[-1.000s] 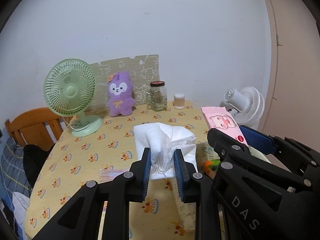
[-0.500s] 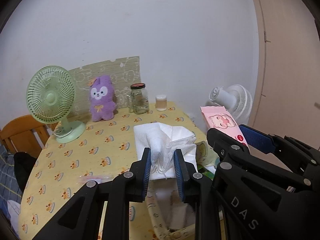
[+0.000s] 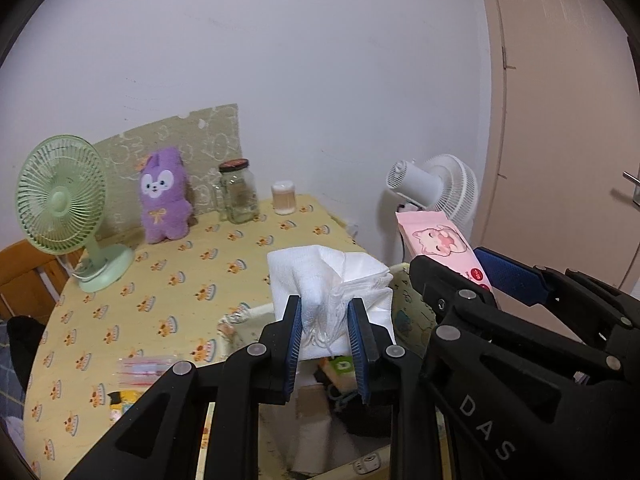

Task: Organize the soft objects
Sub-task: 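Lift the white towel and pink wipe pack and carry them over the box, then lower both items into the box and open both tools, then move both tools back toward the cartoon tissue pack on the table, then grasp the cartoon tissue pack with the left tool, then grasp the clear straw pack with the right tool while the left holds the tissue pack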

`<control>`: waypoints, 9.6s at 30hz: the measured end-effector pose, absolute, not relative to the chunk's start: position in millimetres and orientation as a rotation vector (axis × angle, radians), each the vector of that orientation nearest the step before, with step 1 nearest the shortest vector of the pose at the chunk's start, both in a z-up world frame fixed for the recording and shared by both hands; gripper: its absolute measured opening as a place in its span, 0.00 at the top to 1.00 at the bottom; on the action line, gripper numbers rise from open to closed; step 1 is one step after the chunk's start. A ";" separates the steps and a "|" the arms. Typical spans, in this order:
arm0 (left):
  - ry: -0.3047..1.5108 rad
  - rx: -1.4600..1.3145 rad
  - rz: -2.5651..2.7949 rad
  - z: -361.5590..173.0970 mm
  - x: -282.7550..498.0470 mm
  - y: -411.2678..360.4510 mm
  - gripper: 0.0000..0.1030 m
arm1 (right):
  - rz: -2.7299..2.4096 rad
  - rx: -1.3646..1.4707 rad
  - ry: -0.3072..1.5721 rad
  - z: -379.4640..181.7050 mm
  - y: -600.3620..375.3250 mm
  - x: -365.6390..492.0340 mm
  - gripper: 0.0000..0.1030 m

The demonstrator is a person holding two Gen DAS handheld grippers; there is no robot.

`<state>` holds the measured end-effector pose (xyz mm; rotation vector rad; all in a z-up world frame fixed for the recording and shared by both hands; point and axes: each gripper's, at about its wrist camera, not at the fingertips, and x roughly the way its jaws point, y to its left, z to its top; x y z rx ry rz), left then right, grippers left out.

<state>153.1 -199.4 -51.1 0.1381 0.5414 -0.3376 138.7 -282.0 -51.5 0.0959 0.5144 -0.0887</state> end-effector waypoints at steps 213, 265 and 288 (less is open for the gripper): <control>0.845 -0.055 -0.018 -155.8 211.9 38.0 0.56 | 0.224 -0.053 0.801 -156.1 -47.5 232.0 0.29; 0.864 0.100 -0.020 -175.3 245.7 48.0 0.55 | 0.301 -0.050 0.874 -191.4 -26.5 279.2 0.70; 0.859 0.033 0.006 -166.1 201.5 41.1 0.56 | 0.268 0.006 0.881 -181.2 -37.6 230.0 0.86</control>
